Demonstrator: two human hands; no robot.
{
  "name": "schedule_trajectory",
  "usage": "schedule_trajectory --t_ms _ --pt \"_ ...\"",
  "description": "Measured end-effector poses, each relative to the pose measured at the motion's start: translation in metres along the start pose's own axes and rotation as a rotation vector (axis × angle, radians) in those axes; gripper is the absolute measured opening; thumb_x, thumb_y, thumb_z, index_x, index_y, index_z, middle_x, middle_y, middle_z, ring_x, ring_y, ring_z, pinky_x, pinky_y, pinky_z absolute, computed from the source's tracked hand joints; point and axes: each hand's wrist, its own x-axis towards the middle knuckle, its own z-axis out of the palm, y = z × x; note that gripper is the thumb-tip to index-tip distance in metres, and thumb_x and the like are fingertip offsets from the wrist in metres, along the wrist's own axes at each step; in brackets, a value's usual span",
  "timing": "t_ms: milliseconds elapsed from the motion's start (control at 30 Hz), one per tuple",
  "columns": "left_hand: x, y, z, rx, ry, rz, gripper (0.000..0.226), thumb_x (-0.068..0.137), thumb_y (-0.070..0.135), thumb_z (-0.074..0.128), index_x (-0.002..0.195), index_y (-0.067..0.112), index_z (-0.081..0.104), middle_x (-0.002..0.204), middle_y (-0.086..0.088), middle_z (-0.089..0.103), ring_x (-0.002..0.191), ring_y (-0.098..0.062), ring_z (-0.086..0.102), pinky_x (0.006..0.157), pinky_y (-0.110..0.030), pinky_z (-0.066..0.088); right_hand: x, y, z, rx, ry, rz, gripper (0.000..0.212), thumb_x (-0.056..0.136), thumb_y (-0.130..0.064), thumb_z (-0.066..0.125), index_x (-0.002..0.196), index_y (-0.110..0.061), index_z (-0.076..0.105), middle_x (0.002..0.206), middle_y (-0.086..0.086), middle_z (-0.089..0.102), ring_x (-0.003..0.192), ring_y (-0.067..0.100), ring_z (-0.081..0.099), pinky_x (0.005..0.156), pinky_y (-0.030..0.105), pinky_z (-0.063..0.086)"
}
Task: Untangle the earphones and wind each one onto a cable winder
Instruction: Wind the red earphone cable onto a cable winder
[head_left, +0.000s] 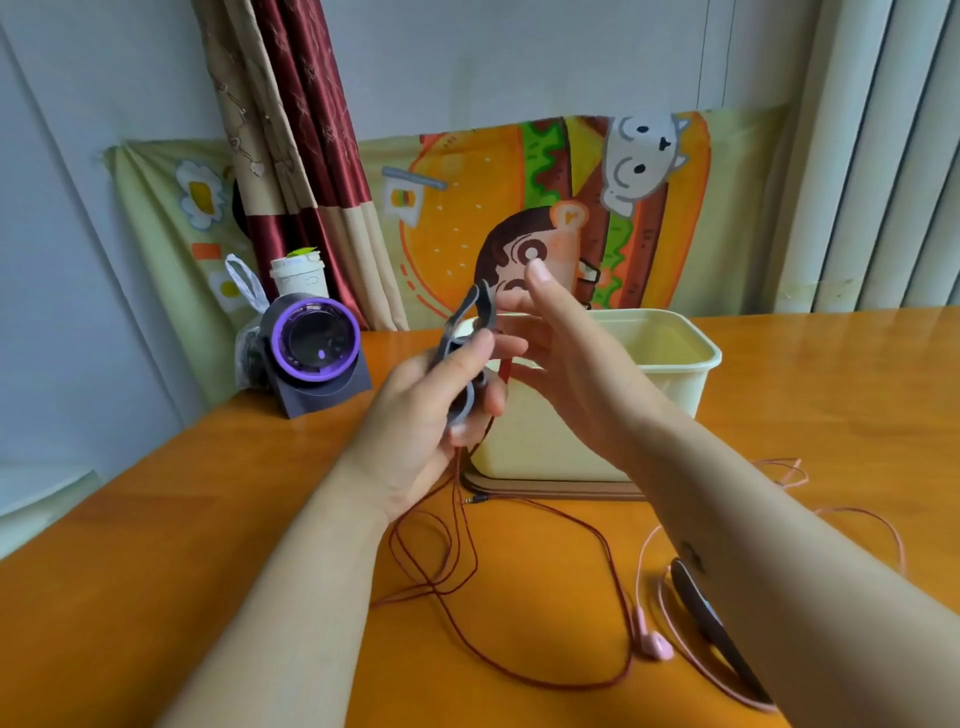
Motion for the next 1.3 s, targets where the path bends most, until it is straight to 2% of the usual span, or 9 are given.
schedule_trajectory --t_ms 133,333,500,633,833,967,1067,1167,1300 --pt "0.002 -0.016 -0.005 -0.166 -0.084 -0.057 0.032 0.086 0.033 0.05 0.091 0.015 0.075 0.059 0.002 0.052 0.04 -0.004 0.034 0.042 -0.017 0.023 0.002 0.004 0.001 0.041 -0.297 0.144 0.06 0.086 -0.065 0.035 0.106 -0.014 0.06 0.063 0.005 0.05 0.057 0.016 0.057 0.074 0.039 0.054" --pt "-0.006 -0.019 -0.029 -0.144 -0.037 -0.094 0.027 0.085 0.031 0.051 0.084 0.019 0.075 0.064 0.0 0.054 0.042 -0.005 0.038 0.041 -0.016 0.031 0.007 0.013 0.004 -0.145 -0.447 0.263 0.064 0.077 -0.063 0.045 0.112 -0.01 0.058 0.079 0.002 0.06 0.083 0.024 0.067 0.082 0.041 0.057" --pt "-0.009 -0.024 -0.033 -0.053 -0.005 -0.16 0.04 0.082 0.029 0.053 0.107 -0.001 0.061 0.065 0.0 0.055 0.046 -0.008 0.04 0.043 -0.019 0.035 0.005 0.024 0.01 -0.184 -0.449 0.256 0.07 0.083 -0.056 0.054 0.119 0.004 0.052 0.099 0.022 0.061 0.093 0.027 0.068 0.1 0.048 0.047" --pt "-0.01 -0.023 -0.035 -0.063 -0.027 -0.165 0.031 0.086 0.036 0.055 0.097 0.018 0.078 0.061 0.003 0.05 0.046 -0.006 0.04 0.045 -0.018 0.036 0.001 0.025 0.007 -0.334 -0.471 0.222 0.059 0.085 -0.055 0.054 0.098 0.003 0.06 0.099 0.011 0.072 0.102 0.021 0.067 0.104 0.046 0.044" --pt "-0.013 -0.02 -0.038 -0.174 -0.189 -0.211 0.029 0.083 0.039 0.07 0.104 0.018 0.075 0.057 0.001 0.048 0.041 -0.006 0.04 0.044 -0.019 0.038 -0.005 0.01 -0.01 -0.598 -0.279 0.114 0.025 0.091 -0.028 0.058 0.094 -0.006 0.071 0.091 0.004 0.074 0.091 0.015 0.069 0.094 0.037 0.052" --pt "-0.012 -0.024 -0.045 -0.309 -0.265 -0.226 0.046 0.074 0.045 0.076 0.11 0.016 0.072 0.06 0.004 0.049 0.041 -0.002 0.041 0.045 -0.016 0.04 -0.003 0.008 -0.006 -0.038 -0.235 0.246 0.017 0.097 -0.009 0.045 0.09 -0.004 0.059 0.068 0.003 0.063 0.061 0.015 0.061 0.067 0.029 0.057" --pt "-0.011 -0.023 -0.047 -0.356 -0.096 -0.268 0.039 0.079 0.042 0.068 0.104 0.012 0.074 0.057 0.005 0.044 0.038 -0.001 0.035 0.041 -0.014 0.033 0.001 -0.001 -0.015 0.309 -0.104 0.26 0.021 0.098 -0.011 0.04 0.08 -0.012 0.051 0.052 -0.002 0.04 0.039 0.007 0.031 0.039 0.017 0.031" --pt "-0.008 -0.024 -0.046 -0.315 0.098 -0.334 0.038 0.085 0.038 0.053 0.104 0.009 0.067 0.056 0.005 0.043 0.037 -0.002 0.029 0.041 -0.015 0.024 0.006 -0.008 -0.03 0.352 0.125 0.147 0.022 0.097 -0.016 0.042 0.076 -0.014 0.05 0.046 -0.007 0.029 0.037 0.005 0.019 0.04 0.019 0.013" --pt "-0.005 -0.026 -0.045 -0.266 0.231 -0.338 0.035 0.086 0.04 0.054 0.101 0.009 0.062 0.058 0.004 0.046 0.037 -0.003 0.027 0.041 -0.015 0.021 0.01 -0.012 -0.049 0.227 0.479 -0.008 0.026 0.098 -0.021 0.045 0.074 -0.017 0.053 0.045 -0.009 0.028 0.038 0.007 0.019 0.041 0.021 0.014"
